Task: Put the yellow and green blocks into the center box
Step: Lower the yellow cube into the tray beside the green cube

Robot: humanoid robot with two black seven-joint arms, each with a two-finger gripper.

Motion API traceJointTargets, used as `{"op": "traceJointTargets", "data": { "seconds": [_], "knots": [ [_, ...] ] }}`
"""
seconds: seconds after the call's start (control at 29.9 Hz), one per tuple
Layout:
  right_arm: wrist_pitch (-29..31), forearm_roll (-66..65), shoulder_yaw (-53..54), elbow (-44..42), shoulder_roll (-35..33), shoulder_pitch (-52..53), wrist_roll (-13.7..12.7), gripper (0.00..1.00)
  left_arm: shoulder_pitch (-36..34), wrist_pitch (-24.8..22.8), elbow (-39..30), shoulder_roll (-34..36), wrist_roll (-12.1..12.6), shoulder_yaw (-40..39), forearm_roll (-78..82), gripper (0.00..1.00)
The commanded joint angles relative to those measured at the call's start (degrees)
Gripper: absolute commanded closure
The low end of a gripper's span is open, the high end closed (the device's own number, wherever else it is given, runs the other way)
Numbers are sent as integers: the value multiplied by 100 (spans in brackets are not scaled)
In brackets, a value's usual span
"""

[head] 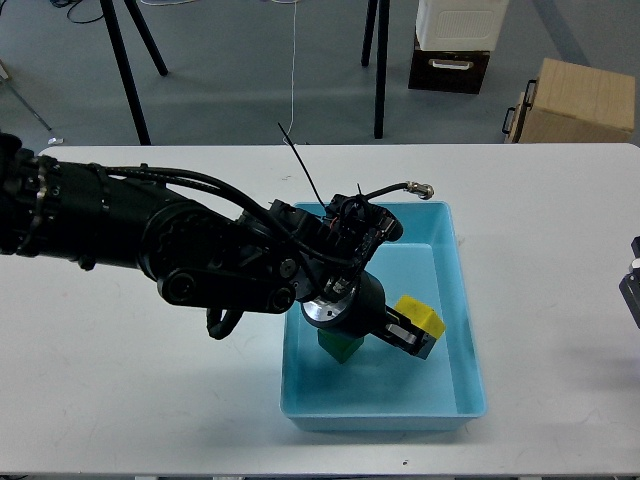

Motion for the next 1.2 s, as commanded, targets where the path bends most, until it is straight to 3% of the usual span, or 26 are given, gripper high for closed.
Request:
{"op": "traceJointTargets", "data": {
  "seconds": [0.0, 0.33, 0.5, 0.97, 1.04, 1.17],
  "knots": [
    [0, 3, 8, 16, -8, -1, 0, 0, -1, 14, 1, 0, -9, 0, -9, 14],
    [0, 29, 17, 139, 62, -62, 17, 0, -9, 14, 1, 0, -70, 0, 0, 14],
    [0, 90, 26, 183, 282, -185, 236, 0, -18, 14, 1, 0, -88, 0, 0, 14],
    [0, 108, -9, 429, 818, -563, 281, 0, -18, 14, 1, 0, -97, 17, 0, 24],
    [0, 108, 17, 429, 810, -564, 281, 0, -18, 14, 1, 0, -97, 17, 0, 31],
    [0, 108, 26, 429, 792, -555, 281, 0, -36, 23, -8, 0, -88, 140, 8, 66]
  ]
}}
